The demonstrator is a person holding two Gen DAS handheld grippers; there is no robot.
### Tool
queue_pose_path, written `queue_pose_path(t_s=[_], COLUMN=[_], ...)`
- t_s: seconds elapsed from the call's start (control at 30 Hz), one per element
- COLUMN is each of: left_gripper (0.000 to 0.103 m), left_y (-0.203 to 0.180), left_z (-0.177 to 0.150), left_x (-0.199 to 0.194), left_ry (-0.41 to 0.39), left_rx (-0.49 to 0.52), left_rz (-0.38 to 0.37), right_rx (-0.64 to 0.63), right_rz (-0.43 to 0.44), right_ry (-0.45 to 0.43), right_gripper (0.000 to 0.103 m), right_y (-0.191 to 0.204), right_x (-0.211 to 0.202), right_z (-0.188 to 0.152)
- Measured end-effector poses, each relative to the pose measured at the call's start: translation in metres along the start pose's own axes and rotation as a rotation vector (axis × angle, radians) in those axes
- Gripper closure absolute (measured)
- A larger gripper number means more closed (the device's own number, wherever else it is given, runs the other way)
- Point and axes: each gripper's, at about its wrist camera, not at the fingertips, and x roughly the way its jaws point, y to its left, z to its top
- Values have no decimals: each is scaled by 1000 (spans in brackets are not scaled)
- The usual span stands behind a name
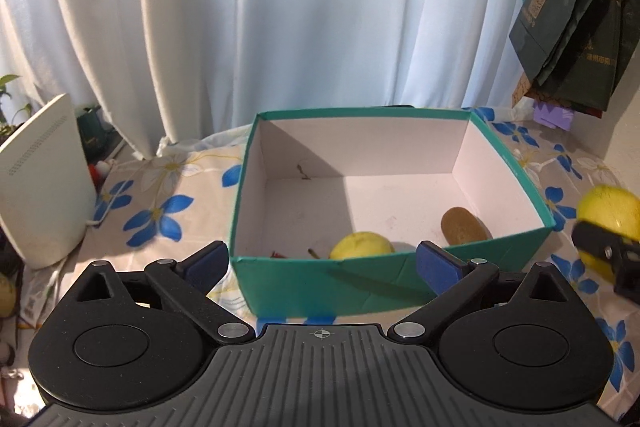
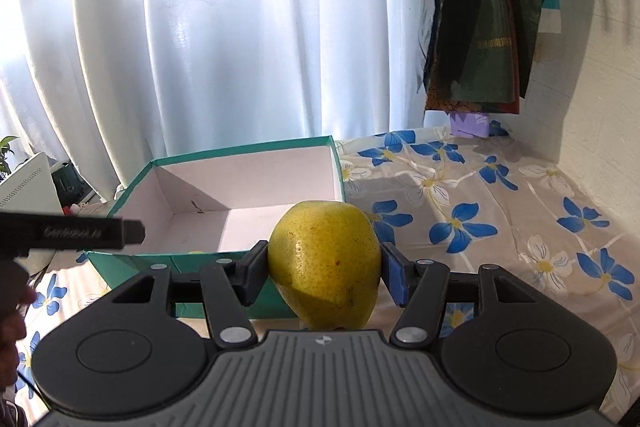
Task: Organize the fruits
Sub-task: 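Lower both pears into the teal box and open both grippers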
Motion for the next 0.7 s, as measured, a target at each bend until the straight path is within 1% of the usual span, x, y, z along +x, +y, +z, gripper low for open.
queue_pose_path(t_s=[0.13, 0.2, 0.27, 0.37, 0.47, 0.67, 0.7], left_gripper=[1, 1, 1, 1, 1, 1, 1], left_y=[10, 15, 20, 26, 36, 59, 62], left_z=[-12, -16, -21, -28, -33, -40, -41], left_x=[-6, -8, -10, -12, -16, -18, -18], left_ry=[18, 30, 43, 58, 58, 77, 84], left_rx=[-21, -29, -41, -45, -62, -128, -135], left_rz=[20, 39, 39, 53, 86, 137, 140], right_rx=[-43, -61, -78, -97, -129, -169, -158], right_rz=[39, 60, 84, 103, 98, 98, 99], right_ry=[-5, 6, 22, 79, 144, 250, 261], right_gripper=[44, 44, 44, 44, 44, 44, 44], right_y=[14, 23, 33, 46, 57, 69, 68], right_x=[25, 43, 61, 93, 122, 154, 157], right_z=[19, 27, 32, 33, 27, 13, 11])
